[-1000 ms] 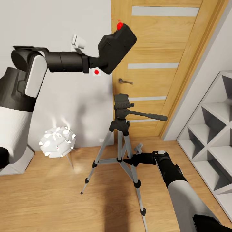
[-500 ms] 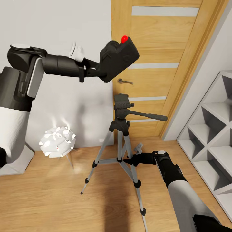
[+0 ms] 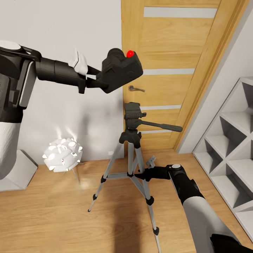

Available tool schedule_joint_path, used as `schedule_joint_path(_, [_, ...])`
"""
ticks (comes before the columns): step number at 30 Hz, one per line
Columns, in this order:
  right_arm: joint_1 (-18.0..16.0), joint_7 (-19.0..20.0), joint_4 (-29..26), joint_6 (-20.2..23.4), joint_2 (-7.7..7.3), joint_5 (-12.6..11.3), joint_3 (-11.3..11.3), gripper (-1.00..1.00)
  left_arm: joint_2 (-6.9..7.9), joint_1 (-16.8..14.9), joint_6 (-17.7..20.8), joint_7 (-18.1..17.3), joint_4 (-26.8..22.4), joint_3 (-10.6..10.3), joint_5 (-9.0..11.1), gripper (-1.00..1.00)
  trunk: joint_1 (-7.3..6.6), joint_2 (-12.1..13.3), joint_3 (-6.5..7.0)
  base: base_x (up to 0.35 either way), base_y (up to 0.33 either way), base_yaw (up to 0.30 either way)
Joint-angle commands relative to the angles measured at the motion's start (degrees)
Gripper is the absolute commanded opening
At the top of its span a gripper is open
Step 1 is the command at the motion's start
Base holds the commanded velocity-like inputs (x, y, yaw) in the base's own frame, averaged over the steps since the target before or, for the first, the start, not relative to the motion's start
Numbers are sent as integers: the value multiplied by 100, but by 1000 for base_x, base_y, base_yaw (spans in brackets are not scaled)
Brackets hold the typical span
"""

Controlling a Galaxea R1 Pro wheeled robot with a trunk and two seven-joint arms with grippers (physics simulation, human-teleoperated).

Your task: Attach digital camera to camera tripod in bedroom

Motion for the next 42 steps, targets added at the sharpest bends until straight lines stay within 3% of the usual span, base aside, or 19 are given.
schedule_joint_path(1, [-3, 59, 211, 92, 11, 86, -36, -100, -11, -10, 51, -3, -42, -29, -78, -100, 5, -9, -11, 0, 0, 0])
schedule_joint_path(7, [-1, 59, 216, 89, 11, 83, -36, -100, -40, -8, 58, -9, -83, -64, -163, -100, 5, -9, -11, 0, 0, 0])
schedule_joint_path(11, [-3, 59, 216, 86, 11, 81, -36, -100, -59, -8, 284, -22, -81, -411, -192, -100, 5, -9, -11, 0, 0, 0])
schedule_joint_path(12, [-2, 59, 216, 86, 11, 80, -36, -100, -107, -8, 700, -1, -83, -637, -200, -100, 5, -9, -11, 0, 0, 0])
schedule_joint_path(14, [-3, 59, 217, 86, 11, 81, -36, -100, -149, -8, 894, -1, -86, -696, -202, -100, 5, -9, -11, 0, 0, 0])
schedule_joint_path(22, [-3, 59, 217, 86, 11, 80, -36, -100, -284, -8, 1148, -10, -86, -771, -197, -100, 5, -9, -11, 0, 0, 0])
schedule_joint_path(29, [-1, 59, 217, 86, 11, 85, -36, -100, -306, -8, 1456, 26, -140, -787, -203, -100, 5, -9, -11, 0, 0, 0])
schedule_joint_path(42, [0, 59, 217, 86, 11, 86, -36, -100, -301, -8, 1543, 48, -211, -769, -204, -100, 5, -9, -11, 0, 0, 0])
